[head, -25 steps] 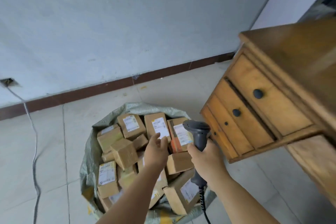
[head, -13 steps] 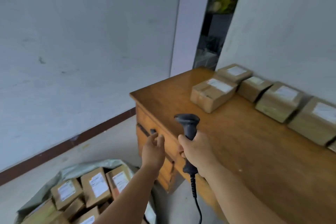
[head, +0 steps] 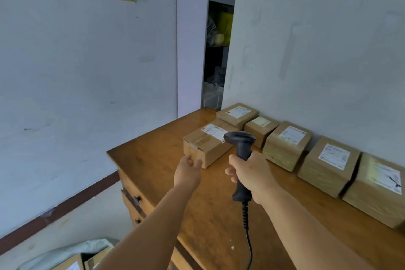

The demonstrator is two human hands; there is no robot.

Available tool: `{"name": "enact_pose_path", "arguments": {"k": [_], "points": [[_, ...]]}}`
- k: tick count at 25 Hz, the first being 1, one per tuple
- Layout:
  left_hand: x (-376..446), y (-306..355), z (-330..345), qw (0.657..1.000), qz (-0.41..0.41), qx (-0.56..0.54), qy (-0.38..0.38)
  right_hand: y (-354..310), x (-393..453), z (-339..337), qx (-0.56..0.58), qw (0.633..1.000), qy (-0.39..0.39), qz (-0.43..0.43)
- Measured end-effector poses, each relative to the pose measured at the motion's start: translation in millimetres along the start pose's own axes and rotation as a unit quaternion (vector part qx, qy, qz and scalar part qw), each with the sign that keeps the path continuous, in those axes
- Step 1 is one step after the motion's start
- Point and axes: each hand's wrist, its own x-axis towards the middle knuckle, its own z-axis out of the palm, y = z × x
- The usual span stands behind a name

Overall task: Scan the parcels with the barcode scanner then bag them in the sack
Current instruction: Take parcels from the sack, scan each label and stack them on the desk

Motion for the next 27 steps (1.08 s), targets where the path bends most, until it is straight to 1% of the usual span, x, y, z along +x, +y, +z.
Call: {"name": "enact_pose_path", "arguments": {"k": [2, 8, 12, 16, 18, 20, 21, 27], "points": [[26, 7, 13, 1.0, 0.007, 0.023, -0.009, -6, 18, -5, -0.007, 1.0, 0.007, 0.005], [121, 21, 38, 0.985, 0.04, 0.159, -0.049, -45, 92, -2, -0.063, 0.998, 0.022, 0.016], [184, 18, 52, 0.966, 0.05, 0.243, -0.078, -68, 143, 17, -0.075, 0.995, 0.019, 0.055], [219, 20, 58, 0.942, 0.042, 0.318, -0.097, -74, 178, 30, -0.076, 0.993, 0.024, 0.088], [224, 13, 64, 0.937, 0.025, 0.32, -0.14, -73, 189, 34, -0.065, 0.993, 0.035, 0.098], [223, 4, 74, 0.937, 0.002, 0.285, -0.2, -72, 196, 38, -0.064, 0.991, 0.046, 0.105], [221, 1, 78, 0.937, 0.0, 0.276, -0.212, -72, 198, 40, -0.066, 0.991, 0.049, 0.108], [226, -4, 86, 0.941, -0.011, 0.255, -0.224, -72, 199, 38, -0.072, 0.987, 0.05, 0.131]]}}
